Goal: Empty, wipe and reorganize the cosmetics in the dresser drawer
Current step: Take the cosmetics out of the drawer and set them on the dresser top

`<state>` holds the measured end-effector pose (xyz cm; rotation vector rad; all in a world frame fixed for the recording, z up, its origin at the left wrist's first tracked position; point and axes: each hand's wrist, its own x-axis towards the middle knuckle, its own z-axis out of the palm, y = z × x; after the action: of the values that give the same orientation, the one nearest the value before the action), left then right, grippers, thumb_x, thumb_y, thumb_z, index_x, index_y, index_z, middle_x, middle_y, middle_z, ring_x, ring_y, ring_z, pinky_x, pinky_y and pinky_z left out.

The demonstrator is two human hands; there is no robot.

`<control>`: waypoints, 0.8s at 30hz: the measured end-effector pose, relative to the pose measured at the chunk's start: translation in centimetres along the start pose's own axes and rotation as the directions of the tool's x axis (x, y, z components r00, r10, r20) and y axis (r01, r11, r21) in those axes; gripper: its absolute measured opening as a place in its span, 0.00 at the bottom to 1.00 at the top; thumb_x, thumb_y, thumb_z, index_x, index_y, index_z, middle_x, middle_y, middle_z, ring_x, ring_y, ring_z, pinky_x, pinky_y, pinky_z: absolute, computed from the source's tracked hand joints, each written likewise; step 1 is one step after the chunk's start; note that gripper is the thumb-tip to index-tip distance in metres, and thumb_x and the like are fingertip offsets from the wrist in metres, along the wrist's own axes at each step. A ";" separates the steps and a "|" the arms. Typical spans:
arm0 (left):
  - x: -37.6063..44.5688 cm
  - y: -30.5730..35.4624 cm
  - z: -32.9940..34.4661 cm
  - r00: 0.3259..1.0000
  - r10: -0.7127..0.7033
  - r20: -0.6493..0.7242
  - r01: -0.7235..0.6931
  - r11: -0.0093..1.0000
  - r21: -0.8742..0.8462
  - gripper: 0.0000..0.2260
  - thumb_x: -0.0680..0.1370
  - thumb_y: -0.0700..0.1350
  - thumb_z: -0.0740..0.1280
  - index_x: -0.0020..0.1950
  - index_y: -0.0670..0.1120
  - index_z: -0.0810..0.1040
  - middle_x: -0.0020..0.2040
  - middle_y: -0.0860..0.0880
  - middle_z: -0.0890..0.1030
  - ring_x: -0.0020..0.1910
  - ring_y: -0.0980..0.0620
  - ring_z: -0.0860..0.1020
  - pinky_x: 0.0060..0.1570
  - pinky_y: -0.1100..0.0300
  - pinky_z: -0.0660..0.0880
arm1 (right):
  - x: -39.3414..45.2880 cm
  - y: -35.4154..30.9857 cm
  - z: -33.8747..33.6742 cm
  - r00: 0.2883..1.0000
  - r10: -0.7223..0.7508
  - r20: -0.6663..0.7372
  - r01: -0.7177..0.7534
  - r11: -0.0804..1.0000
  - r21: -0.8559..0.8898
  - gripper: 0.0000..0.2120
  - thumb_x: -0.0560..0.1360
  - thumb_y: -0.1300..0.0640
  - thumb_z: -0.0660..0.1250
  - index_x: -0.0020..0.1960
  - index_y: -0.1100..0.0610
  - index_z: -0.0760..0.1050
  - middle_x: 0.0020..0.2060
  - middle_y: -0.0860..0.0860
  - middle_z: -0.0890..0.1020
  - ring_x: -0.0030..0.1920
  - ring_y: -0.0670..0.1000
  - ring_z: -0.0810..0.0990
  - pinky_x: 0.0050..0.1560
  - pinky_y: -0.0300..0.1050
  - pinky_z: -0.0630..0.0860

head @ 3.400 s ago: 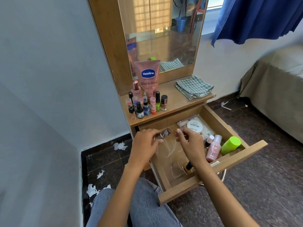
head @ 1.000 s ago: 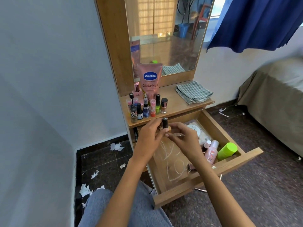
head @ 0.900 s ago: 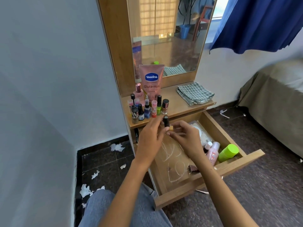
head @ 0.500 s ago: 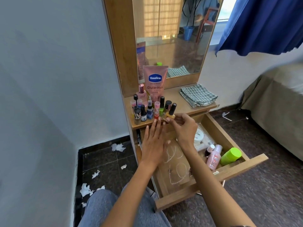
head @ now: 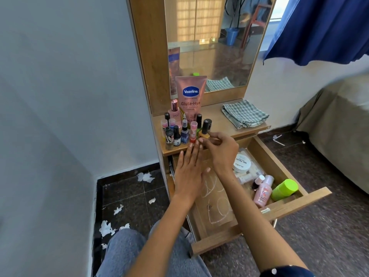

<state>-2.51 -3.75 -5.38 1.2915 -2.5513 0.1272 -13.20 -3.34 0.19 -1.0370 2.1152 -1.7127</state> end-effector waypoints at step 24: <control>-0.2 1.4 -2.4 0.997 -0.053 0.054 0.063 0.981 -0.186 0.30 0.83 0.54 0.51 0.77 0.45 0.40 0.77 0.48 0.39 0.75 0.51 0.36 0.71 0.54 0.32 | 0.5 4.9 -10.0 0.909 0.133 0.396 0.167 0.753 -0.637 0.05 0.70 0.53 0.75 0.44 0.52 0.81 0.41 0.47 0.83 0.44 0.49 0.81 0.45 0.49 0.79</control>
<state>-3.01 -2.33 -3.04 1.3086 -2.4924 -0.1551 -21.19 4.31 -1.34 -1.4371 2.4293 -0.5946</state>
